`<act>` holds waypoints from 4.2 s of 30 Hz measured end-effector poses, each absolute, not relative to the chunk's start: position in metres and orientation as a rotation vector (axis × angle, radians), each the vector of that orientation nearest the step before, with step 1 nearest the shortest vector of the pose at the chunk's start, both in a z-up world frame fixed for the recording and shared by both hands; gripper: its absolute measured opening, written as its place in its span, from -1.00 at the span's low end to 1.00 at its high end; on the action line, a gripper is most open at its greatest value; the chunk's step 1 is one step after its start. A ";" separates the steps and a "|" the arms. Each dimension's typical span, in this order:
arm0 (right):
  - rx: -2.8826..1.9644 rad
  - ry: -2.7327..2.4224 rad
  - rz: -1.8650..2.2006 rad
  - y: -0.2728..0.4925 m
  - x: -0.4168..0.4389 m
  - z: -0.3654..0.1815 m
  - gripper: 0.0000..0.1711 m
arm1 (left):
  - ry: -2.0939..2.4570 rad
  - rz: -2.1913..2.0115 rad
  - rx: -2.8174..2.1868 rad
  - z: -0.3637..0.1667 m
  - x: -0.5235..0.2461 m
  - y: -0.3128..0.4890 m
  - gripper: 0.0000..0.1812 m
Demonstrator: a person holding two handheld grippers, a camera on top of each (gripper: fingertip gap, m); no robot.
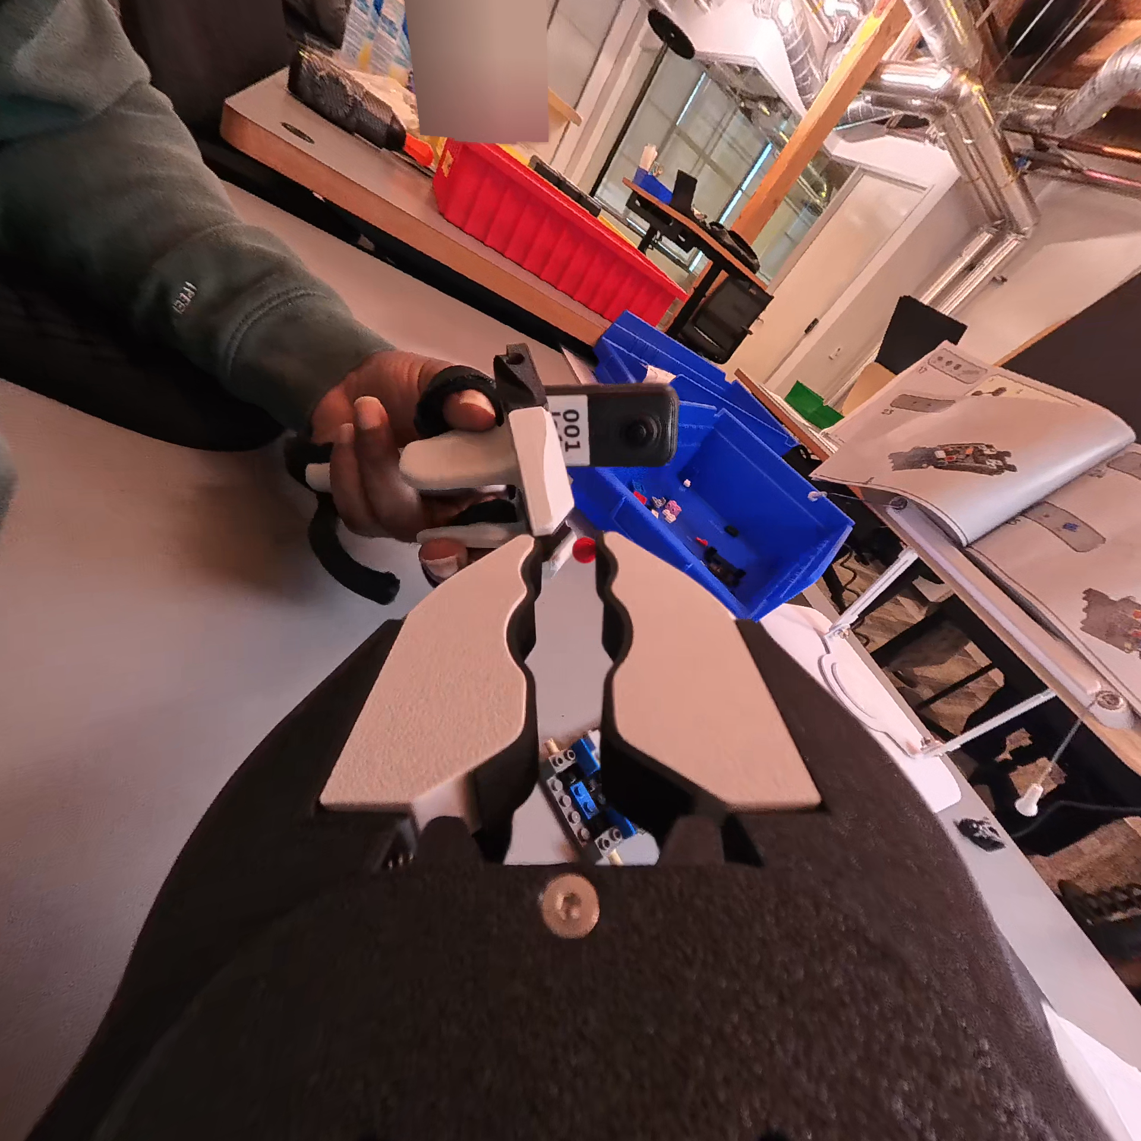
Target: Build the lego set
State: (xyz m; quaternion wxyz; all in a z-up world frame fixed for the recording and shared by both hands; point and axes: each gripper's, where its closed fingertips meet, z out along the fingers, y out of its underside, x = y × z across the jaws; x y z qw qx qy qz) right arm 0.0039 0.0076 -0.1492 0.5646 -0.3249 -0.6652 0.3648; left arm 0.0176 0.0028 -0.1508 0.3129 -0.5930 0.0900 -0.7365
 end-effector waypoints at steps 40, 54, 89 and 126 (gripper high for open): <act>-0.996 -1.512 0.861 0.043 0.003 -0.165 -0.80 | 0.257 0.419 -2.382 -0.219 -0.234 0.122 -0.71; -1.115 -1.525 0.856 0.062 0.006 -0.178 -0.81 | 0.425 -0.188 -2.195 -0.202 -0.164 0.104 -0.67; -1.366 -1.952 0.924 0.043 0.017 -0.262 -0.69 | 1.139 -0.345 -2.068 -0.277 0.000 0.020 -0.54; -1.339 -1.701 0.976 0.073 0.007 -0.234 -0.70 | 0.990 -0.449 -2.040 -0.271 0.017 0.031 -0.40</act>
